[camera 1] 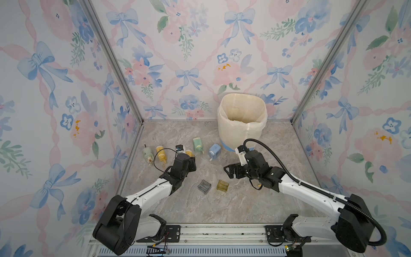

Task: Take out the pencil sharpener tray and clean the shavings
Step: Pick up the pencil sharpener from the center of the board, then open the container of the pencil sharpener.

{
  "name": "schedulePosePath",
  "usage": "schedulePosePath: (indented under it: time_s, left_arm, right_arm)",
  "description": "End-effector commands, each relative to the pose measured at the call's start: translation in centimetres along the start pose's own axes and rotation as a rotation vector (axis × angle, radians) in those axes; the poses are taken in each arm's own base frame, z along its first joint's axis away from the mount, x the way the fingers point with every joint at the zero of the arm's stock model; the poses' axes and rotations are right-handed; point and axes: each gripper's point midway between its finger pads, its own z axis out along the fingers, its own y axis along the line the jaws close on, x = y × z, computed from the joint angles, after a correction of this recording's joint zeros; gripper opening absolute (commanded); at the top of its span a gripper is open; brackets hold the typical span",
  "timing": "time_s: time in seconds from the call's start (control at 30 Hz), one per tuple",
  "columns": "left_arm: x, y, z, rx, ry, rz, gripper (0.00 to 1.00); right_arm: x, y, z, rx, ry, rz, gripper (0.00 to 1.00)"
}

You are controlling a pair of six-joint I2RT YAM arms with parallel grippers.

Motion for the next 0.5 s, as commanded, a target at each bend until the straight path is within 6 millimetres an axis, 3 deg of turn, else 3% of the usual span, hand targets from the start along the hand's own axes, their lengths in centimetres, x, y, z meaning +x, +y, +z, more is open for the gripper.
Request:
schedulePosePath:
  time_s: [0.0, 0.1, 0.47]
  left_arm:
    - [-1.1, -3.4, -1.0, 0.134, 0.051, 0.050, 0.00]
    - [-1.2, -5.8, -1.1, 0.227, 0.118, 0.092, 0.00]
    - [-0.1, -10.2, -2.0, 0.425, 0.277, 0.350, 0.00]
  right_arm:
    - [-1.4, 1.7, -0.4, -0.096, -0.018, -0.055, 0.99]
    - [-1.6, 2.3, -0.7, -0.141, -0.020, -0.073, 0.99]
    - [-2.7, 2.8, -2.8, -0.292, -0.049, -0.050, 0.99]
